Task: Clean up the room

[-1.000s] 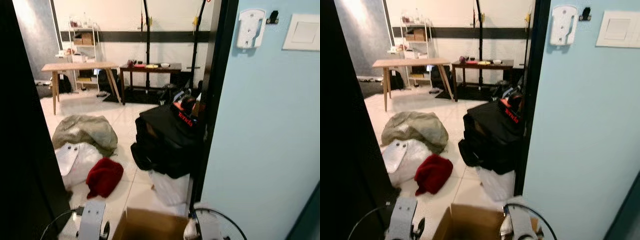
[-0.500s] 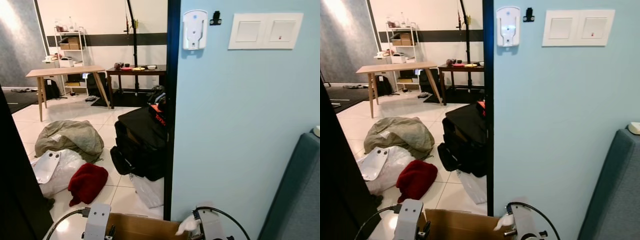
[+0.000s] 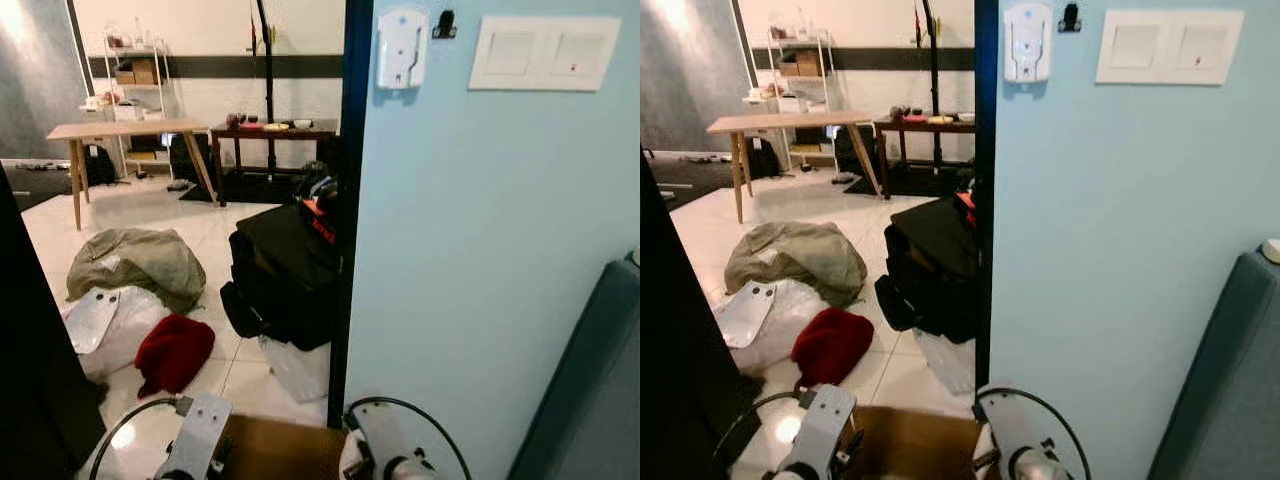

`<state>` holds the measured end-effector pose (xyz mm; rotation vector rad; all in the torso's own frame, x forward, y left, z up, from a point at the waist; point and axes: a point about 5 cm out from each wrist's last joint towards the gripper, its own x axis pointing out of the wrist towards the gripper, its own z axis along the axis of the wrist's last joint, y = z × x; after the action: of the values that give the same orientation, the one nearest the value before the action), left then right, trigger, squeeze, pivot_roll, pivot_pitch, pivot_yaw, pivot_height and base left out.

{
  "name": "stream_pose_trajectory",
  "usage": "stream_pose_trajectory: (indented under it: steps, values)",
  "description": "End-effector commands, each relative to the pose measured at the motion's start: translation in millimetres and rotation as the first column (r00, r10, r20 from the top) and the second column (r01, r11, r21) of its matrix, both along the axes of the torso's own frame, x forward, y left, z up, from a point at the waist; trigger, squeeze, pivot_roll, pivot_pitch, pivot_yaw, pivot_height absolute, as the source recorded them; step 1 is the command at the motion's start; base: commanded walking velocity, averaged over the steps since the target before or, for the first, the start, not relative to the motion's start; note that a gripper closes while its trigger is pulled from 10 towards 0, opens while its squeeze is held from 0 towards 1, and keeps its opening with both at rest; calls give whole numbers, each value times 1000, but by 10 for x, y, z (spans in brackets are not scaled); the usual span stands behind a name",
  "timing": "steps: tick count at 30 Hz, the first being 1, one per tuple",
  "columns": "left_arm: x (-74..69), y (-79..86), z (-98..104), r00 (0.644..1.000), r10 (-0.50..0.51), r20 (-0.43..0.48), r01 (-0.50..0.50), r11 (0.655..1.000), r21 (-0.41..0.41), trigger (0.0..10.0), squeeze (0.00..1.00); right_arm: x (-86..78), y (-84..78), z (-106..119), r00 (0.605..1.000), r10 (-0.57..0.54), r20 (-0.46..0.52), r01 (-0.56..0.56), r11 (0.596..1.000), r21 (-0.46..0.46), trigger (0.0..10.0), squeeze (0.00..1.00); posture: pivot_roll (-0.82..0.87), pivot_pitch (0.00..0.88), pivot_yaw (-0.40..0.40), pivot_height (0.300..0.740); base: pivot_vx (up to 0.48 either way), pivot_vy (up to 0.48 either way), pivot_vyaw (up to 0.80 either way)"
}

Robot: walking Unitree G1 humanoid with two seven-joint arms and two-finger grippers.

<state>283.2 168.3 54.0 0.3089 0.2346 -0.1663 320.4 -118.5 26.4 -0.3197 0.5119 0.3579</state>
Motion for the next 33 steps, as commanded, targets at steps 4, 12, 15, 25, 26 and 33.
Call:
stream_pose_trajectory:
  steps: [4, 12, 15, 25, 26, 33]
  values:
    - [-50, -51, -37, 995, -95, -28, 96, 995, 31, 10000, 0, 13, 31, -10, 999, 21, -25, -22, 1000, -12, 10000, 0, -37, 173, -24, 740, 0, 0, 0]
    - [-62, -58, 107, 977, -211, 31, 206, 972, 114, 10000, 0, 90, 42, 81, 1000, 27, 10, -27, 1000, -3, 10000, 0, -28, 285, -28, 740, 0, 0, 0]
    - [-32, -6, 204, 969, -240, 64, 230, 963, 138, 10000, 0, 141, 31, 141, 999, 22, 42, -21, 1000, -10, 10000, 0, -14, 331, -33, 740, 0, 0, 0]
    - [-64, -11, 393, 935, -329, 129, 320, 943, 87, 10000, 0, 226, 80, 234, 998, 29, 57, -29, 1000, -9, 10000, 0, -5, 372, -32, 740, 0, 0, 0]
    - [-100, -34, 375, 927, -355, 118, 347, 934, 87, 10000, 0, 253, 98, 270, 997, 29, 67, -29, 1000, -4, 10000, 0, -4, 374, -34, 740, 0, 0, 0]
    - [-217, -107, 345, 892, -441, 102, 432, 896, 100, 10000, 0, 282, 118, 299, 998, 36, 57, -35, 999, -5, 10000, 0, -1, 377, -45, 740, 0, 0, 0]
